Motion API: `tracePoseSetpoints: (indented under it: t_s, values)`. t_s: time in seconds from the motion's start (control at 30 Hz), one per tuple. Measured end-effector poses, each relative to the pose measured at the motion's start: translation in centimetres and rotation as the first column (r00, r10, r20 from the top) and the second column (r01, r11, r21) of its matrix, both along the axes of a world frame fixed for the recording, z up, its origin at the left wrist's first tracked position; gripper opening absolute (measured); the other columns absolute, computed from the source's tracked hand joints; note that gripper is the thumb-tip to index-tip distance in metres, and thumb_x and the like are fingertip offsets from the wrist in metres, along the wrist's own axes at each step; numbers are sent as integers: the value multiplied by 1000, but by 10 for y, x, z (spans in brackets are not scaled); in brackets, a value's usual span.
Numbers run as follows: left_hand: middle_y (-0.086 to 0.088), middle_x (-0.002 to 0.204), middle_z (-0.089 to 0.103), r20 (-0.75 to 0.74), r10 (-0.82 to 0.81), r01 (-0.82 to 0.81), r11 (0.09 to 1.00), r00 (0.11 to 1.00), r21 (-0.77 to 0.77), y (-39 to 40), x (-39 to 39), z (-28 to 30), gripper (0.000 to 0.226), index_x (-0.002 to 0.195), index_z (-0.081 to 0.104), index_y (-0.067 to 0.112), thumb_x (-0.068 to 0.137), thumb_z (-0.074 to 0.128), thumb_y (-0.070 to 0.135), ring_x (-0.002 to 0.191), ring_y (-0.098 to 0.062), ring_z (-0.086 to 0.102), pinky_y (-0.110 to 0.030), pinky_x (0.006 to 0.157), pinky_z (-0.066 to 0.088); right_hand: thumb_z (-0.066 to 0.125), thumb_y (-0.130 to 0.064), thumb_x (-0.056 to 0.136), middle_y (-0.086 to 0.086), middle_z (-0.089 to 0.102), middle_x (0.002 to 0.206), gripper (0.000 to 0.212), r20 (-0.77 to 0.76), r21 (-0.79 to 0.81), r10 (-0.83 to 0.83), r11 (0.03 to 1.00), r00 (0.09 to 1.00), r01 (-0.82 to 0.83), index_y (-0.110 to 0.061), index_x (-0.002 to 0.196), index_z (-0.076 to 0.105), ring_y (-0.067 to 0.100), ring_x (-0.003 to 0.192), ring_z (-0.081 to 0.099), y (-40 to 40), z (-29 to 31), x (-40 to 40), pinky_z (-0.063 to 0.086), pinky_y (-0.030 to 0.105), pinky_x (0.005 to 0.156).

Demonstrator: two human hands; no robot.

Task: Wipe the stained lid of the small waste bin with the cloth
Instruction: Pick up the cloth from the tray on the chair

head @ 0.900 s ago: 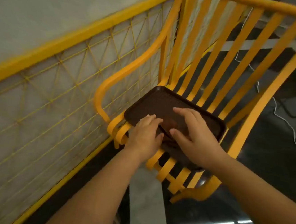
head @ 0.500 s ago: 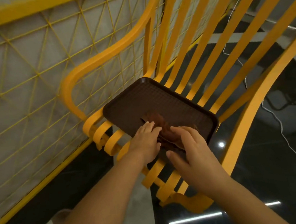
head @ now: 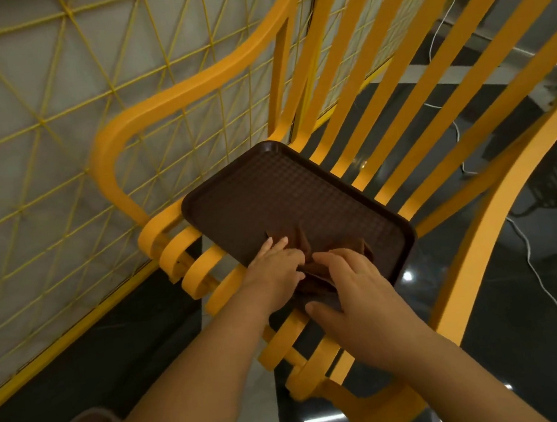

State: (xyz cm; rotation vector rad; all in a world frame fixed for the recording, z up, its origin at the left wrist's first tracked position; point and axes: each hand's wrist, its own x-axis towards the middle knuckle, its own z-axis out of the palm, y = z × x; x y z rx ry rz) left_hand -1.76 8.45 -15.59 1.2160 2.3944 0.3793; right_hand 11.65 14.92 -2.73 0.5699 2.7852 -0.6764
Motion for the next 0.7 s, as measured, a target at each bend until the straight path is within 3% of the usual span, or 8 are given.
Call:
tracePoseSetpoints:
  t_s: [0.1,0.23,0.3,0.37,0.47,0.53,0.6,0.7]
  values:
    - [4,129,57,220,83,-133,966,972,221,-18,7,21,20,116,52,24,99,43,27,136,-13,34,-33,120,10,62,-41,87,-5,21,156,76,54,23,11,1000,998,-12,-28,149,20,17,146,14,2,-7,-9,21,40,119]
    - [14,105,64,510,71,-305,868,857,393,-52,15,63,17,111,56,32,96,49,32,105,-1,56,-34,102,44,68,-36,84,-3,30,153,83,17,0,25,1000,1000,-25,-26,150,19,19,144,23,-4,-10,-24,26,43,117]
    - [12,102,66,601,90,-405,815,794,414,-74,12,81,16,109,59,33,94,52,36,98,-1,61,-33,88,54,68,-31,84,-6,47,140,70,-48,-39,16,999,999,-18,-29,144,33,13,131,41,-9,-8,-30,36,38,110]
    - [8,96,69,666,127,-507,756,735,415,-99,7,95,15,105,62,31,92,56,36,92,-7,66,-33,82,56,65,-25,87,-13,60,115,39,-78,-109,6,994,997,-14,-36,122,51,0,102,56,-15,-2,-36,48,20,89]
    - [0,90,73,768,170,-642,673,618,367,-141,0,107,23,102,64,23,82,67,34,84,-16,71,-29,71,56,61,-22,91,-11,62,93,12,-71,-245,-23,970,997,5,-34,91,64,0,78,59,-29,8,-45,46,8,59]
    - [-1,93,73,810,167,-673,662,562,330,-171,-1,108,40,104,63,21,69,78,29,85,-19,72,-27,69,55,60,-23,92,-7,65,89,9,-68,-366,-53,930,996,25,-29,88,66,6,77,63,-39,12,-48,51,14,62]
    - [2,97,73,803,189,-662,685,566,305,-200,1,108,49,106,63,25,61,83,26,88,-17,71,-26,71,55,59,-25,92,2,69,88,8,-41,-506,-91,861,995,58,-24,88,66,16,79,67,-52,14,-50,56,31,71]
    - [5,98,73,775,280,-690,676,566,259,-238,9,104,42,100,68,35,61,84,26,89,-13,70,-28,74,56,55,-25,95,17,68,88,13,-10,-627,-129,773,992,94,-18,94,66,29,69,62,-73,14,-51,54,40,64]
